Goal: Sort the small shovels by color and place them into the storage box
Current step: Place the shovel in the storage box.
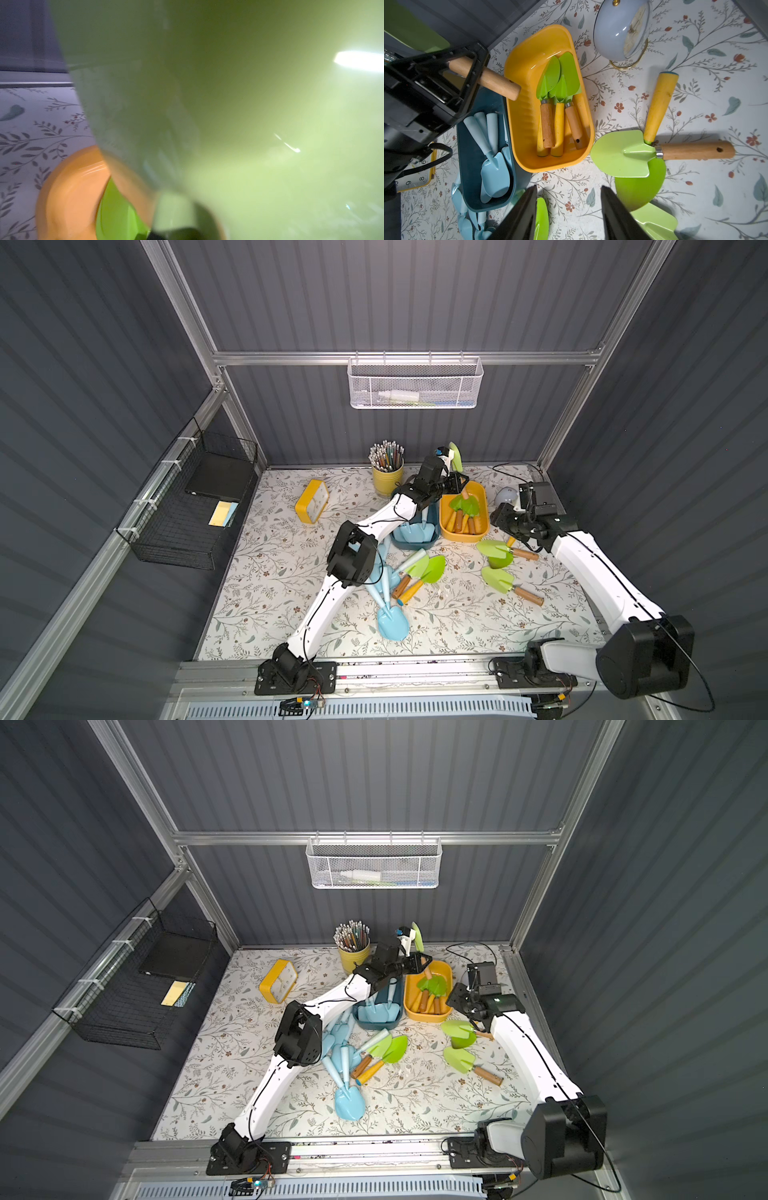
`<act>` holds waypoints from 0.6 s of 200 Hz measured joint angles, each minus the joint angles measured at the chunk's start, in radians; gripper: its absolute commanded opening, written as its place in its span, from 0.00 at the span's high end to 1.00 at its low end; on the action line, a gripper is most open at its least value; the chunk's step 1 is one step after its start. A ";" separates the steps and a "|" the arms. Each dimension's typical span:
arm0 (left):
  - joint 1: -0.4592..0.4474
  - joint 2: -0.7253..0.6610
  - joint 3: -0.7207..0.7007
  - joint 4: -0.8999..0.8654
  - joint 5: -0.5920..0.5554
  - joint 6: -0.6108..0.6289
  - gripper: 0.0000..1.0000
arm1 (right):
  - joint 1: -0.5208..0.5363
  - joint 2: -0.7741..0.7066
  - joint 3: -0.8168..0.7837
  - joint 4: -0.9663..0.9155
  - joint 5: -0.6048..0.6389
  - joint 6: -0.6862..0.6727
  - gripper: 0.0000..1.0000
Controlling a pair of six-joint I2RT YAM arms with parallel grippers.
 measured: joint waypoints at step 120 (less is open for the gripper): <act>-0.042 0.005 -0.019 -0.256 -0.172 0.073 1.00 | -0.028 -0.005 -0.028 -0.013 -0.038 -0.029 0.47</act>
